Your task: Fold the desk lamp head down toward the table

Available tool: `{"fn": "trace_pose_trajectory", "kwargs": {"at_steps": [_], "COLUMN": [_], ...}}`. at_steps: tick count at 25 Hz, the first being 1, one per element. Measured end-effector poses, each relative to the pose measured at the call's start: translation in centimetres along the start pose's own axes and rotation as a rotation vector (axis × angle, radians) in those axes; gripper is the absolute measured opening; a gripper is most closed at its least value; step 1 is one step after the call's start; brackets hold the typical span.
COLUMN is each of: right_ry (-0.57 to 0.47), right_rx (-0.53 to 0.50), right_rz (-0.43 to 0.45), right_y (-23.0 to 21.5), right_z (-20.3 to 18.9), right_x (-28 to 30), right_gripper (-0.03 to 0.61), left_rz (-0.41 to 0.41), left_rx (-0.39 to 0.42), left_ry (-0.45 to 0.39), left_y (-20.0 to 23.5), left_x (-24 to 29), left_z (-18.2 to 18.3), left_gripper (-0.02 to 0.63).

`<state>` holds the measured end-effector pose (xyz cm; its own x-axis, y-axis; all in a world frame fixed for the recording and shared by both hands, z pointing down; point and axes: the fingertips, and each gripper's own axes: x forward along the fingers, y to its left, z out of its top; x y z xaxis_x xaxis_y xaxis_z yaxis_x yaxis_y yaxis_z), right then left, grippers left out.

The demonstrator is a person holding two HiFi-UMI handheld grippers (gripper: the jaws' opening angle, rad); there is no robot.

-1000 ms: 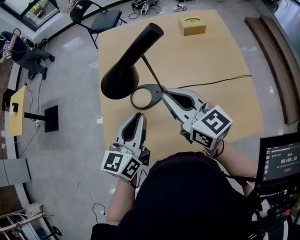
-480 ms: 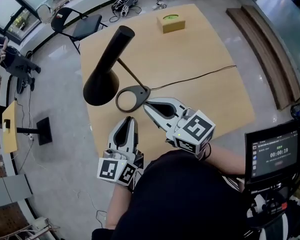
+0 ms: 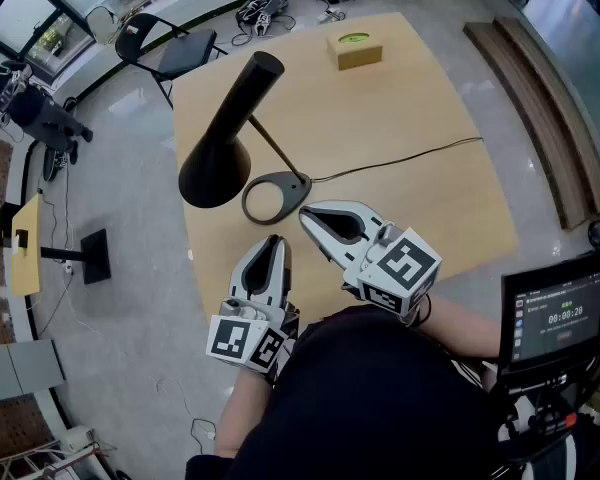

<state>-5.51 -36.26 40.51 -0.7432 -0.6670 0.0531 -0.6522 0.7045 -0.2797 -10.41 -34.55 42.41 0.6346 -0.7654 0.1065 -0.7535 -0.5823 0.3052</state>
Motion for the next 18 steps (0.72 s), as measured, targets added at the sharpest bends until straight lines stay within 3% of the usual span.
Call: {"fn": "trace_pose_trajectory", "kwargs": {"at_steps": [18], "right_ry": [0.001], "right_rx": [-0.007], "right_rz": [-0.005], "right_y": [-0.06], "right_z": [-0.08], "right_x": [0.11], "right_gripper": [0.005], "left_rz": [-0.002], "left_rx": [0.003], "left_ry": [0.009], "left_y": [0.10], "left_x": [0.09], "left_z": [-0.10], "left_gripper": [0.044]}}
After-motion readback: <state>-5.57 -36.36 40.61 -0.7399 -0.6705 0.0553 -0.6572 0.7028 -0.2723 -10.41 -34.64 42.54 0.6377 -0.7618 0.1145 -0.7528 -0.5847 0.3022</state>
